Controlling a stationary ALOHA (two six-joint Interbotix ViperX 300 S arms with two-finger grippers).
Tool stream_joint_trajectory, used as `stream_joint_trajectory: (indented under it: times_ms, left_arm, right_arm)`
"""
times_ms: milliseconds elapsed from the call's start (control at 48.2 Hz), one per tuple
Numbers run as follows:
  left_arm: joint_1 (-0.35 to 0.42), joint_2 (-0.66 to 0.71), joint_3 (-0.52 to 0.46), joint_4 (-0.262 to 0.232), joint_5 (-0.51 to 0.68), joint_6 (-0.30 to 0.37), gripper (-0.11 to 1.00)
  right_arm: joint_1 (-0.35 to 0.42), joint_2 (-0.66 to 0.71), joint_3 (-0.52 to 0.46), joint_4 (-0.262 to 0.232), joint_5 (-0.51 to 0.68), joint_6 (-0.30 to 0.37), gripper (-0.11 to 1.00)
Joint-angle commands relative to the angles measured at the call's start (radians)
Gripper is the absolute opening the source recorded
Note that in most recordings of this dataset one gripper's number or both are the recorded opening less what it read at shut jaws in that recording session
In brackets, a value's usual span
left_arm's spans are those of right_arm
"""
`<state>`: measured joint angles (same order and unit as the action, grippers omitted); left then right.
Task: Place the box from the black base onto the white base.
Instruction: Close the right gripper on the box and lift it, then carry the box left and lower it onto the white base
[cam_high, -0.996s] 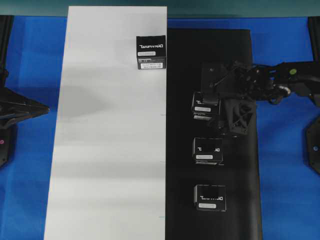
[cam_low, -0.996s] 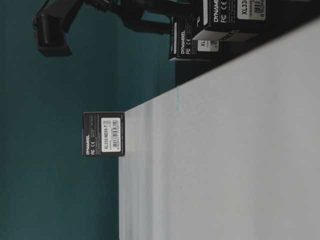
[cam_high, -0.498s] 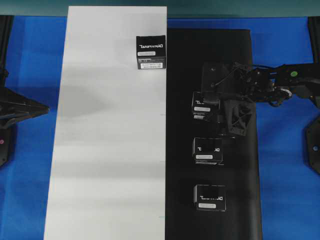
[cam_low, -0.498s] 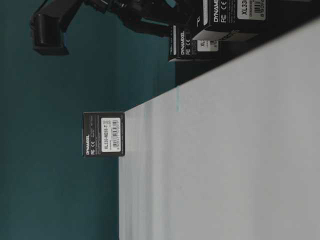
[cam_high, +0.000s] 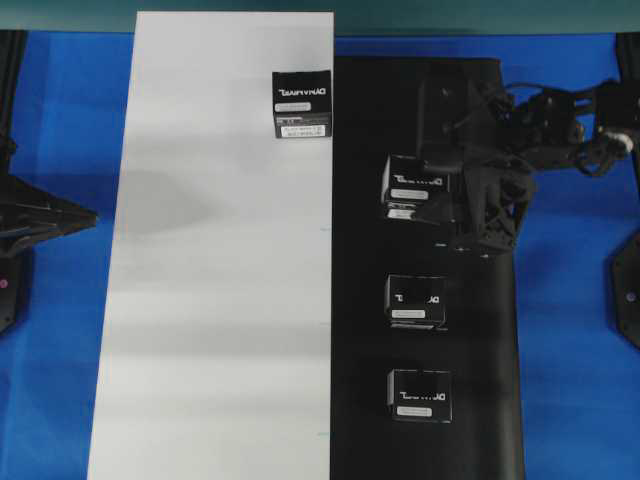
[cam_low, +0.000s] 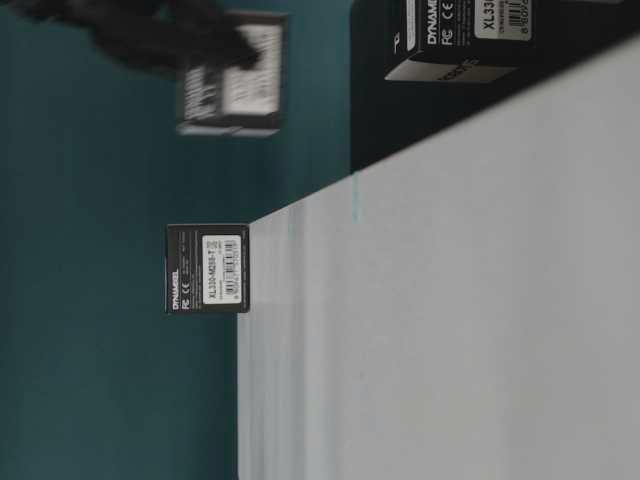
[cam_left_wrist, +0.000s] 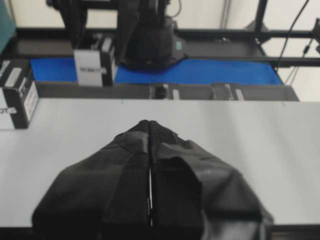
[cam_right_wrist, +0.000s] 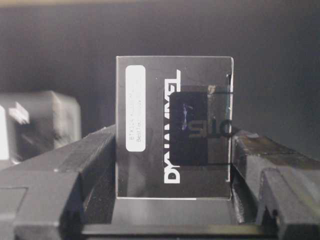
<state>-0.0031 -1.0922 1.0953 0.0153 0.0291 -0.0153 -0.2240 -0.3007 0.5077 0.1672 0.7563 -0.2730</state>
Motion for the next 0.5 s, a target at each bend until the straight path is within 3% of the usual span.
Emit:
stream_joint_trajectory:
  times_ms: [0,249,477]
  left_arm:
    - [-0.002,0.005,-0.026,0.003,-0.006,-0.002,-0.06]
    - [-0.002,0.002,-0.026,0.003,-0.006,-0.002,-0.06]
    - [-0.003,-0.003,-0.028,0.003,-0.006,-0.002,-0.06]
  right_arm:
    - [0.020,0.023,-0.081,0.005,0.034,0.000,0.58]
    - [0.074,0.152,-0.253,0.005,0.049,0.008,0.58]
    - [0.091,0.249,-0.359,0.002,0.052,0.081,0.58]
